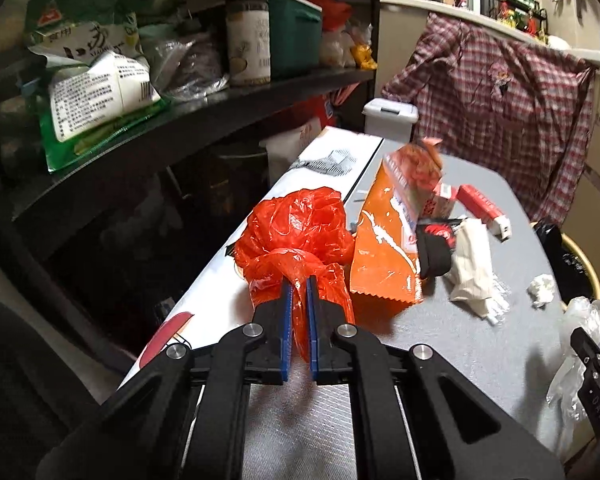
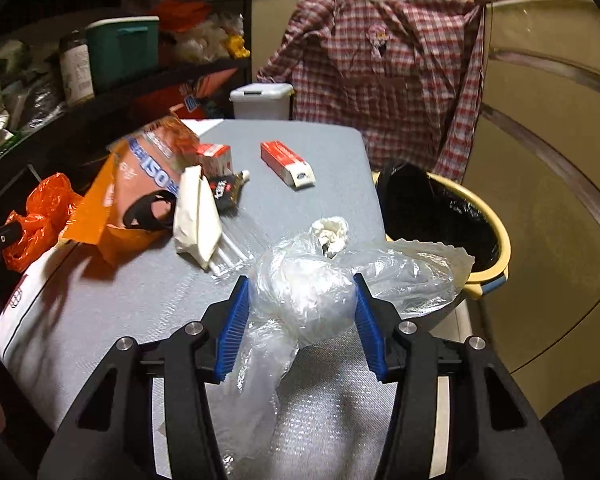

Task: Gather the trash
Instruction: 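Carry the red bag and clear wrap over the bin with both grippers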

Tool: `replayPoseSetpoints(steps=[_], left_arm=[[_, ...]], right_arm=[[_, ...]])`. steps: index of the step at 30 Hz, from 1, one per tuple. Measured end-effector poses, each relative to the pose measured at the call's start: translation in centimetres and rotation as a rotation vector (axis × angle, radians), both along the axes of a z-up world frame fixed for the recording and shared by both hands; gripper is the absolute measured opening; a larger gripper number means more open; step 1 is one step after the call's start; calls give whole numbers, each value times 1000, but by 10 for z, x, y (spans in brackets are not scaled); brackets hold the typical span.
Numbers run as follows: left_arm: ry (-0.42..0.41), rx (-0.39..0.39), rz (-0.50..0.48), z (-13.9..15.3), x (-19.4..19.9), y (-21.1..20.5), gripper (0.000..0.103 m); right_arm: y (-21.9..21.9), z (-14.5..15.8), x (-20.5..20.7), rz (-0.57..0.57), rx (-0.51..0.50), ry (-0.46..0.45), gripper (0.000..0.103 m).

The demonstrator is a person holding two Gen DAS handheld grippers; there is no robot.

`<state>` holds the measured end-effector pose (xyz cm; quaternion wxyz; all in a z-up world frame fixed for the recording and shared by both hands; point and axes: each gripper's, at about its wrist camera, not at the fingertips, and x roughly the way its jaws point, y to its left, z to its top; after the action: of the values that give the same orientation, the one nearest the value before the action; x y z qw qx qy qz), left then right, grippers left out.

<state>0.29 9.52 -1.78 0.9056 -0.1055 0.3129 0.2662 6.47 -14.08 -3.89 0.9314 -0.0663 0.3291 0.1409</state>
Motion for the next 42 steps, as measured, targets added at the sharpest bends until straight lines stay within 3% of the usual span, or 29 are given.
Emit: replayPoseSetpoints(steps=[23, 34, 42], left_arm=[[-175, 28, -211, 49, -27, -62, 6], [-201, 42, -309, 76, -11, -91, 6], [-196, 31, -319, 83, 3, -95, 4]], right_arm=[[-53, 68, -41, -52, 44, -136, 51], [-74, 103, -19, -66, 70, -182, 51], [-85, 119, 7, -70, 89, -196, 51]])
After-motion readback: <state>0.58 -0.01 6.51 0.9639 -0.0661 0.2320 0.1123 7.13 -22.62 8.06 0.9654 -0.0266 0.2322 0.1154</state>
